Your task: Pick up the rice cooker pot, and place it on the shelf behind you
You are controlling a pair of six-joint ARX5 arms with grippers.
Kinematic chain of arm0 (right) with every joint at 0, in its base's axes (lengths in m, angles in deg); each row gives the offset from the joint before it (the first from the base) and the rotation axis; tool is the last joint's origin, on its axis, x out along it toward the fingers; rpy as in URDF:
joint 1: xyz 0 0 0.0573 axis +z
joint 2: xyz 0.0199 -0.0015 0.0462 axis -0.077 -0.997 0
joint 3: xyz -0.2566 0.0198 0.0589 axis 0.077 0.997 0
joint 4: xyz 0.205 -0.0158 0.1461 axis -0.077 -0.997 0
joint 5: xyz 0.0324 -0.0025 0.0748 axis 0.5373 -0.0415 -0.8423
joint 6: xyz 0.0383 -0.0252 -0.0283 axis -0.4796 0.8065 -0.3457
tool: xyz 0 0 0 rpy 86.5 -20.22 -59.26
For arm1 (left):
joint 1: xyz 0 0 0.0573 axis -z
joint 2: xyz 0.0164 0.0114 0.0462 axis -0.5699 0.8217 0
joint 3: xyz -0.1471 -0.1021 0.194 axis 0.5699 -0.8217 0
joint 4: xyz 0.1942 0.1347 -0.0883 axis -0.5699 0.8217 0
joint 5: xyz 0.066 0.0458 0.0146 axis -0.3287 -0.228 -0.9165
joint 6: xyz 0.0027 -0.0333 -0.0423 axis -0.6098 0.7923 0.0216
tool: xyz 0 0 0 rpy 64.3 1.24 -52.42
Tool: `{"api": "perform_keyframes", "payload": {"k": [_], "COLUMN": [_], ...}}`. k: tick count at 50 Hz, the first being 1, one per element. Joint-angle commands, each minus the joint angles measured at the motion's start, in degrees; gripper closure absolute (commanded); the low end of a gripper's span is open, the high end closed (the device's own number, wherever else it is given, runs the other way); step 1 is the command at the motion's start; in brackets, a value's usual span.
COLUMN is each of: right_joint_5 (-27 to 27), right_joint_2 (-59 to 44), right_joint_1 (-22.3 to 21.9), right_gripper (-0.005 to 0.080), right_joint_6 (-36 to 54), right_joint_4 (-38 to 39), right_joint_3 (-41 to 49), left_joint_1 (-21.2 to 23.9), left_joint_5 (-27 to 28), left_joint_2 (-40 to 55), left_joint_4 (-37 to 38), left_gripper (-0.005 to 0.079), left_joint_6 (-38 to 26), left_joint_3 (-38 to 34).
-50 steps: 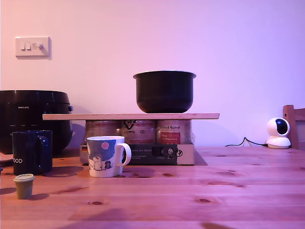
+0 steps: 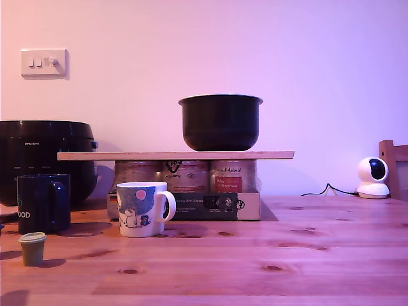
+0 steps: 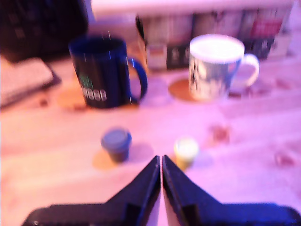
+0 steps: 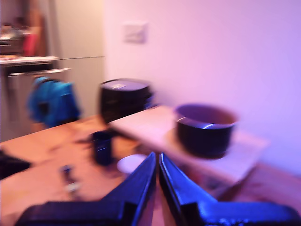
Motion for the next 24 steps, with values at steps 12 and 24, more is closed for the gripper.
{"api": "perform_keyframes", "payload": {"k": [12, 24], "right_joint_5": [-8.44, -8.61], "right_joint_2": [2.29, 2.27], "right_joint_1": [0.72, 0.72], "right_gripper": [0.0763, 0.0763], "right_joint_6": [-2.89, -3.26], "right_joint_4": [4.28, 6.67], "right_joint_3": [2.01, 1.99], "left_joint_1": [-0.22, -0.22], "left_joint_5": [0.13, 0.13], "left_joint_2": [-0.07, -0.07], "left_joint_4": [3.23, 3.23], "left_gripper": [0.0761, 0.0761], "left_joint_6": [0.07, 0.09], "left_joint_3": [-1.22, -1.22]}}
